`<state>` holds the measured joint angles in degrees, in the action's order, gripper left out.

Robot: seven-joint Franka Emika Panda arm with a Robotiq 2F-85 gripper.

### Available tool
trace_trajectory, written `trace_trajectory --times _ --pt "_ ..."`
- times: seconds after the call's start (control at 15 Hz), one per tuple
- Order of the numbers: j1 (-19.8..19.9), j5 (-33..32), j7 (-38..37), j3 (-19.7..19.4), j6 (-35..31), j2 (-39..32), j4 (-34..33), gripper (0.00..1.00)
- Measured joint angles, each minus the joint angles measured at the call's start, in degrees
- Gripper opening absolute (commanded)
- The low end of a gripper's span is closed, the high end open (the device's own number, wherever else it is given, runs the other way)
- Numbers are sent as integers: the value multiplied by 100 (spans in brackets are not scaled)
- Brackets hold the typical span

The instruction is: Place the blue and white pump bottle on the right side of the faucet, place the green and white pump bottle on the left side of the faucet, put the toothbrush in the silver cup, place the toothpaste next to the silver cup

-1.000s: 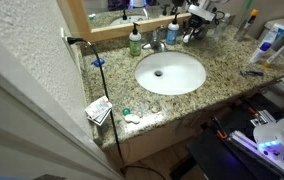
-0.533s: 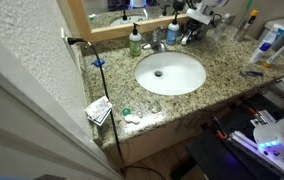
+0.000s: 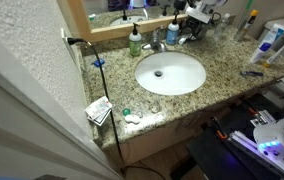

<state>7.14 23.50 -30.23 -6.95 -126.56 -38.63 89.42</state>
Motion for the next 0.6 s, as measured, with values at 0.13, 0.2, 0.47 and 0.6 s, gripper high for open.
trace_trajectory --times 0.13,0.2,0.47,0.6 --pt "-26 -217 -6 -62 16 218 202 100" --pt "-58 -377 -20 -122 29 379 376 100" --pt "-100 -1002 -27 -365 631 1167 1135 100" --pt "-86 -1281 43 -479 1164 1606 1484 100"
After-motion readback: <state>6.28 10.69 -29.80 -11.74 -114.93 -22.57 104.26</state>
